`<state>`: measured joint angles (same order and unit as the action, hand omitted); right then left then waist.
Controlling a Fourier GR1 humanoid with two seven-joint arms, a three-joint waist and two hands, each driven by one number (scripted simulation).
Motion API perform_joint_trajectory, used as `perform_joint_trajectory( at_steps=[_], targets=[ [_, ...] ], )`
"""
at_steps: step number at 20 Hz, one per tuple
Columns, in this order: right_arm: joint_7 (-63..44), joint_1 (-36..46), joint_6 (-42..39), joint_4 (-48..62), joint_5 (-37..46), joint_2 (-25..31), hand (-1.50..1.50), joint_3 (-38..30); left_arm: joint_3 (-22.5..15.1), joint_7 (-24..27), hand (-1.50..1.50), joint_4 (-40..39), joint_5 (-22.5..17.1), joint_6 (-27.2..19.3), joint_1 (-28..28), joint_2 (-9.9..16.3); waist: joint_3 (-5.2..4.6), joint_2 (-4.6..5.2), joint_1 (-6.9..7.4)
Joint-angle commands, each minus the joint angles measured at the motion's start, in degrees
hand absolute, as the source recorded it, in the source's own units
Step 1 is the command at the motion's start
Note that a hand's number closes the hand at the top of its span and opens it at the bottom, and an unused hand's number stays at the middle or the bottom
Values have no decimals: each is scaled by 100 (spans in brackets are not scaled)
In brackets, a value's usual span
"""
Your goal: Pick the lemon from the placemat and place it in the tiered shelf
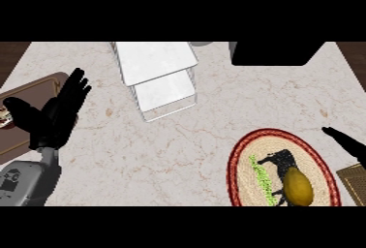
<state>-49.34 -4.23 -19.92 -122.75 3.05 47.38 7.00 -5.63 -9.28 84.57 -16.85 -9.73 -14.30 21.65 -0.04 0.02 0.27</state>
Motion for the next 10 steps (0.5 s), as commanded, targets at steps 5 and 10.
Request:
perform_joint_trajectory(
  at_steps=[5,10],
  targets=[
    [-272,-16,-482,14,925,-571,-150,447,154,-131,0,168,237,208,116,-132,3,-6,-39],
    [172,-335,-664,251,1268,-905,-150,221,357,-277,0,204,369,234,11,-271,5,-6,-49]
  ],
)
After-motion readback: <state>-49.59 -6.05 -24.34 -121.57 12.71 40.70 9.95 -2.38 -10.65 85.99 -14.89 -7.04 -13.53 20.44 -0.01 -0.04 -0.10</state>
